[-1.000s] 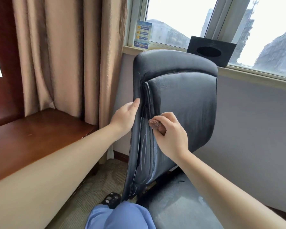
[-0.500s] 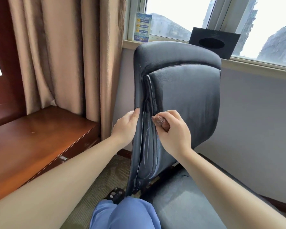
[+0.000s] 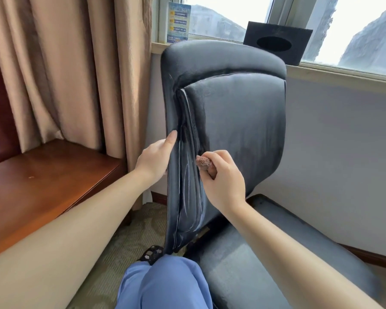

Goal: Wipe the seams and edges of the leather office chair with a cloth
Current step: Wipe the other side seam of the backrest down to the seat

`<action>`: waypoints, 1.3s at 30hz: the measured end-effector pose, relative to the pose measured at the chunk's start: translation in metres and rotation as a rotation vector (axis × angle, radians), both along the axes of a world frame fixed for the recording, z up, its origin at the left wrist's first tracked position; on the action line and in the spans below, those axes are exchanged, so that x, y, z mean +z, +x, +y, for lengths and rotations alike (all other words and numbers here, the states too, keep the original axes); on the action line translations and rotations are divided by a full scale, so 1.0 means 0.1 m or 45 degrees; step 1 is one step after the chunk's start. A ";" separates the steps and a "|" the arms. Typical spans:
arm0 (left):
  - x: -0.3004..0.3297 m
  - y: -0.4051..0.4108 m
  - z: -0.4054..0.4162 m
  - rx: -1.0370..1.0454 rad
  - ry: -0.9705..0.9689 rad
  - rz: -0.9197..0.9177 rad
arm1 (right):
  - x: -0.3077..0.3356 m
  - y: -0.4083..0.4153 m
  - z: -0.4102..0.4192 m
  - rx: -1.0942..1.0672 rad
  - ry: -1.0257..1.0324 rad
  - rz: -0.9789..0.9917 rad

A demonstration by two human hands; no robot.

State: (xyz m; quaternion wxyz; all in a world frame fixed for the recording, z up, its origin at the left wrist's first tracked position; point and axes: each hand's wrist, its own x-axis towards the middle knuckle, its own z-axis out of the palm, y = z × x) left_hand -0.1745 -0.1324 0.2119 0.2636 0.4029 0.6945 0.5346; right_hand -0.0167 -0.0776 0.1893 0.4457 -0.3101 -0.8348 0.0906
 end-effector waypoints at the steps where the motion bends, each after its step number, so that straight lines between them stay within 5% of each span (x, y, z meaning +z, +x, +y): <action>1: 0.01 0.02 -0.02 0.012 0.004 -0.003 | 0.02 0.00 -0.02 -0.010 -0.048 -0.005; 8: -0.01 0.10 -0.06 0.129 0.008 -0.010 | 0.36 -0.01 -0.05 0.020 -0.170 0.092; 19: 0.01 0.26 -0.20 0.316 0.050 0.232 | 0.12 0.18 -0.20 0.024 -0.244 -0.225; 28: -0.11 0.21 -0.36 0.226 0.102 0.062 | 0.17 0.23 -0.36 0.043 -0.455 -0.084; 39: -0.09 0.39 -0.51 0.361 0.219 0.268 | 0.02 0.27 -0.39 0.172 -0.532 0.212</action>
